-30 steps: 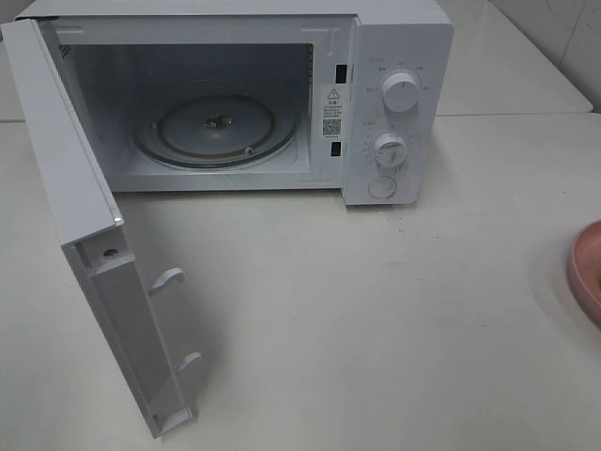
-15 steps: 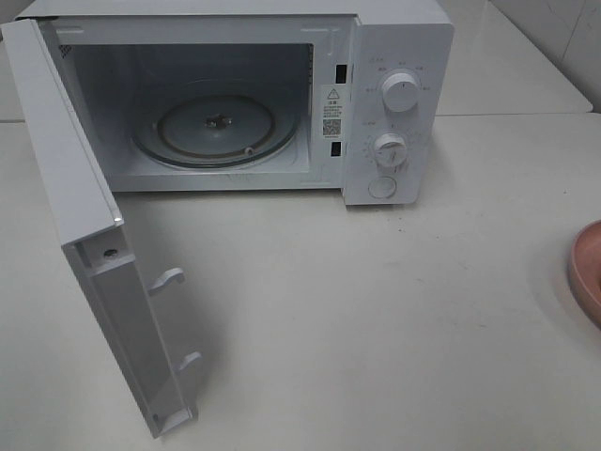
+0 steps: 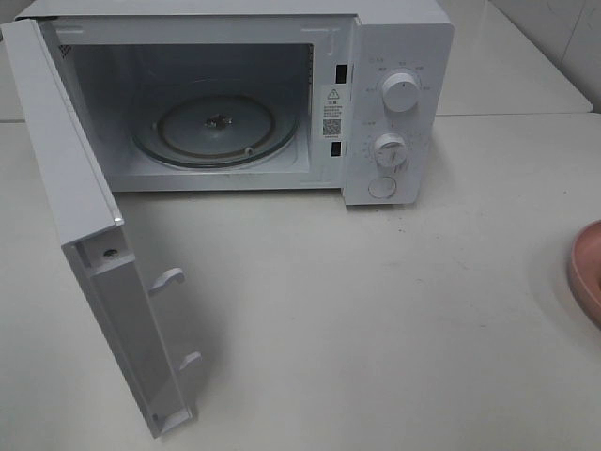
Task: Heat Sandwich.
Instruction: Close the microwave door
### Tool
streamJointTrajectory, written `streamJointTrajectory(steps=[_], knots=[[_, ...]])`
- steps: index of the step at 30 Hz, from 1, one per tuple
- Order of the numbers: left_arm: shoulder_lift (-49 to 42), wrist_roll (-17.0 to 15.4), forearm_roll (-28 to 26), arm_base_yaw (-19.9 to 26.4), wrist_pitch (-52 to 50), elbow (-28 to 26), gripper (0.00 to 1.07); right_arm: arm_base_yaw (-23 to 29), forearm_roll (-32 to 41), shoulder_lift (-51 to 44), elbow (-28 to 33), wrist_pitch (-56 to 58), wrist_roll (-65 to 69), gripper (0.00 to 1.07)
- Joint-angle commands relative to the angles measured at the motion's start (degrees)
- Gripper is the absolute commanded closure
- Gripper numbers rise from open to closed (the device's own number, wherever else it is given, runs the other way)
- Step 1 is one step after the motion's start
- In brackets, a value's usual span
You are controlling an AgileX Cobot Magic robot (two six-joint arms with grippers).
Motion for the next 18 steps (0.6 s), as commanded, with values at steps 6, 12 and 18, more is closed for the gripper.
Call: streamJointTrajectory(steps=[6,12,18], knots=[[-1.2,-0.23,-0.06,0.29,-0.57,0.06,0.05,0.11,-0.17,-1.55,0.06,-0.63,-0.17,0.31],[-1.2,-0.23,-0.34,0.29,-0.57,0.06,0.05,0.11,-0.17,-1.55,0.06,-0.63,-0.17,0.31],[-1.2,-0.4,-0.69,0.29,-0.57,0.06,0.05,0.11,-0.17,-1.55,0.06,-0.63,-0.17,0.31]])
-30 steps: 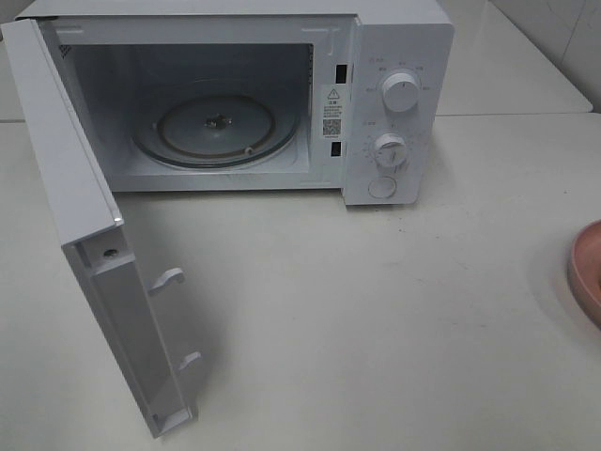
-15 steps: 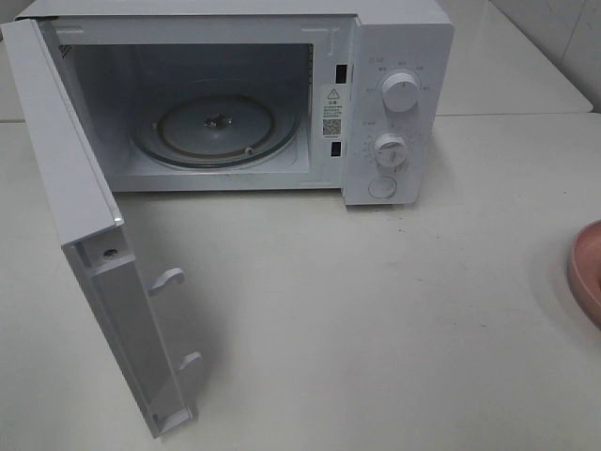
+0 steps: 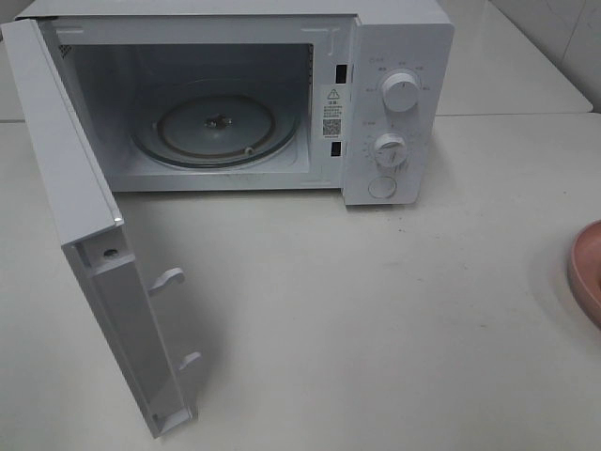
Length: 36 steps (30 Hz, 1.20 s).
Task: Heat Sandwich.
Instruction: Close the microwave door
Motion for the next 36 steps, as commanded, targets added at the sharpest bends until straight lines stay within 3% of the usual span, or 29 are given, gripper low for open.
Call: streamJointTrajectory(steps=[1,11,15,19,23,24,27,28,29,32,36], knots=[[-1.2,-0.4,-0.63,0.29,-0.57,0.06,0.05,0.11,-0.17,-1.55,0.06,-0.63,-0.17,0.31],[1.95,-0.46,-0.69,0.29,-3.67,-2.41,0.06,0.11,-0.17,-1.55,0.06,-0.63,-0.17,0.31],[5.73,-0.46,-1.15,0.29,-6.99,-2.58,0.13,0.11,-0.17,-1.55,0.06,-0.63,-0.17,0.31],[10.43,-0.4,-1.83,0.29,-9.85,-2.58,0.28,0.11,-0.17,-1.55,0.06,-0.63,-0.17,0.31],[16.16,-0.23,-1.49,0.29,-14.44,-2.58,0.52,0.11,-0.17,-1.55,0.06,-0.63,-0.11,0.31],[16.16,-0.23,-1.49,0.29,-14.44,-2.58,0.52,0.11,-0.17,-1.55,0.06,-0.63,-0.11,0.31],[20.8,-0.23,-1.72,0.29,-18.68,-2.58,0.72,0.11,-0.17,-1.55,0.06,-0.63,-0.11,0.31],[20.8,-0.23,-1.72,0.29,-18.68,-2.58,0.72,0.11,-0.17,-1.55,0.06,-0.63,-0.11,0.31],[23.15,-0.23,-1.72,0.29,-21.08,-2.46,0.84,0.11,-0.17,-1.55,0.06,-0.63,-0.11,0.31],[26.59,-0.23,-1.72,0.29,-25.55,-1.38,1.04,0.11,-0.17,-1.55,0.06,-0.63,-0.11,0.31],[30.65,0.17,-1.72,0.29,-34.32,1.6,1.06,0.11,-0.17,-1.55,0.06,-0.63,-0.11,0.31]])
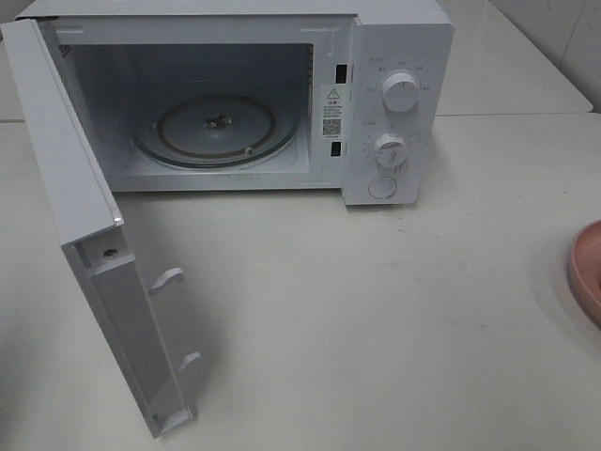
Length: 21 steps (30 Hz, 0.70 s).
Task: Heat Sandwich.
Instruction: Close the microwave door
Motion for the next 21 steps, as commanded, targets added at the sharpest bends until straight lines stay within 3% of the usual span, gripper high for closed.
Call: streamJointTrajectory(steps=[1,6,10,15,19,21], knots=[[4.01,1.09,-0.57,0.29,-11.34,4.07,1.06,0.11,-0.17,-1.55,0.06,-0.63,-0.11,0.31],[6.02,2.18,-1.03,0.29,-18.05,7.22,1.06,0.11,-0.17,-1.55,0.06,-0.63,-0.11,0.31],[10.49,3.27,-1.2,0.29,-32.83,12.32,1.06,0.11,-0.17,-1.55,0.06,-0.63,-0.11,0.31],[13.24,3.27,-1.2,0.29,-40.16,14.21,1.06,0.11,-0.17,-1.55,0.06,-0.63,-0.11,0.31],[20.28,1.89,1.09,0.29,-52.25,16.33,1.06,0.11,-0.17,-1.55,0.06,-0.63,-0.11,0.31],[21.31,0.92,2.01,0.29,-53.23,16.33,1.06,0.11,-0.17,-1.55,0.06,-0.63,-0.11,0.31]])
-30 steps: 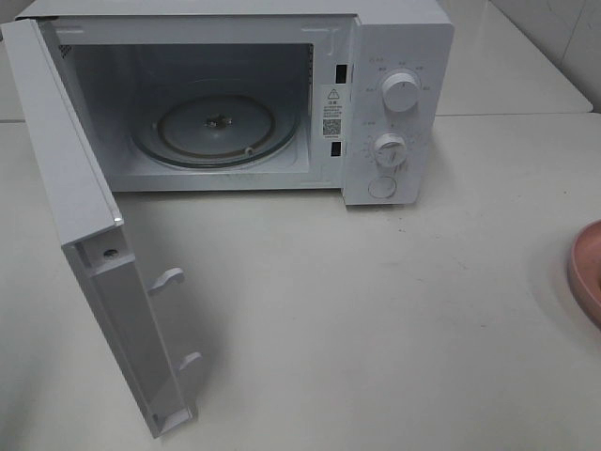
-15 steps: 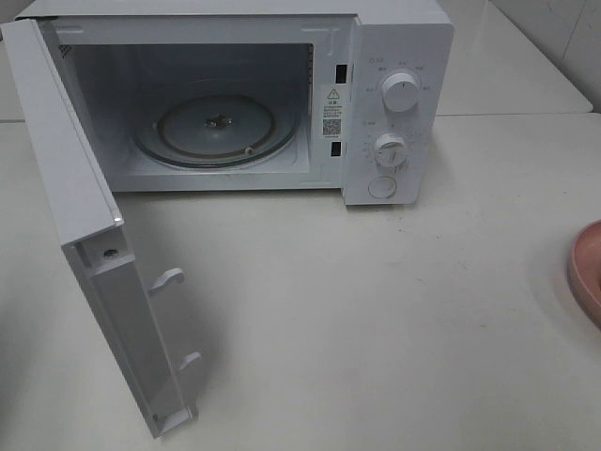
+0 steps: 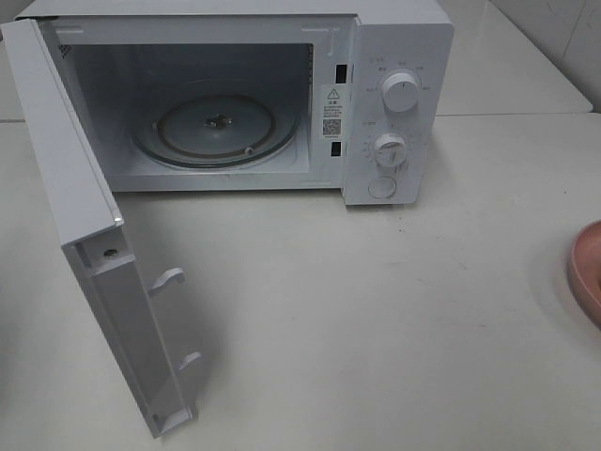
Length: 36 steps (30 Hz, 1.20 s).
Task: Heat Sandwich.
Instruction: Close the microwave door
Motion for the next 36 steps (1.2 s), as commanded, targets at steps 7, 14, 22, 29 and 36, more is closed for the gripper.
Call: streamJointTrajectory(steps=[7,14,22,29,36], knots=[[12.49,-17.93,20.34,0.29,-16.62,0.11,1.06,0.11,-0.17,-1.55,0.06,-0.63,-0.11,0.31],[20.45,-24.29,32.03,0.29,-27.5,0.06,1.06,0.11,-0.17,-1.55,0.06,-0.63,-0.11,0.31],[28.88,-23.95,34.32,-3.15,-33.46,-1.38,1.06,0.11,-0.17,-1.55,0.06,-0.63,-0.11,0.31],[33.52,-22.29,32.03,-11.46,-33.75,-3.44,1.06,0.11,-0.17,-1.55,0.06,-0.63,-0.17,0.31],[35.81,-19.82,27.27,-16.9,-33.8,-3.44,1.06,0.11,-0.17,-1.55,0.06,-0.63,-0.17,0.31]])
